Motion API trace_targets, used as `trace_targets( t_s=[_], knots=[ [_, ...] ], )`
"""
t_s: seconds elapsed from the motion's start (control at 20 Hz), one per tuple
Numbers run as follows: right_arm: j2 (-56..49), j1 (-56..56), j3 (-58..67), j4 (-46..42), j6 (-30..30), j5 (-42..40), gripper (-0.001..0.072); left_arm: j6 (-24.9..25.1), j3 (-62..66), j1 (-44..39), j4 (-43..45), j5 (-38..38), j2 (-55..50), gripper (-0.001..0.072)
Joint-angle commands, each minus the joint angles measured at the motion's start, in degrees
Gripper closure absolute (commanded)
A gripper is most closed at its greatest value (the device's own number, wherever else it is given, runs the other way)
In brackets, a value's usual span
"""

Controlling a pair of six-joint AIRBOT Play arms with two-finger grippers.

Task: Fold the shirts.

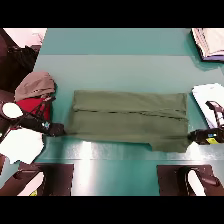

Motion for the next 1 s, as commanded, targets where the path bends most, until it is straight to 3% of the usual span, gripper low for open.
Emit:
trace_targets(
  t_s=[0.0,0.45,0.75,0.95],
  knots=[
    [-3.8,4.9,5.3,2.0,1.9,-4.7,0.0695,-1.3,5.5,0.0,-1.5,6.3,-1.7,0.0686],
    [-30.7,8.2,25.0,2.1,3.0,-9.9,0.0694,-1.2,23.6,0.0,-6.1,18.3,-24.1,0.0685],
    [-41.4,8.2,33.5,2.3,3.4,-10.6,0.0694,0.0,30.0,0.0,-10.0,23.4,-34.4,0.0684],
    [-45.2,8.2,37.5,7.1,3.5,-13.7,0.0693,0.5,31.1,0.0,-10.5,26.7,-35.8,0.0684]
  ],
)
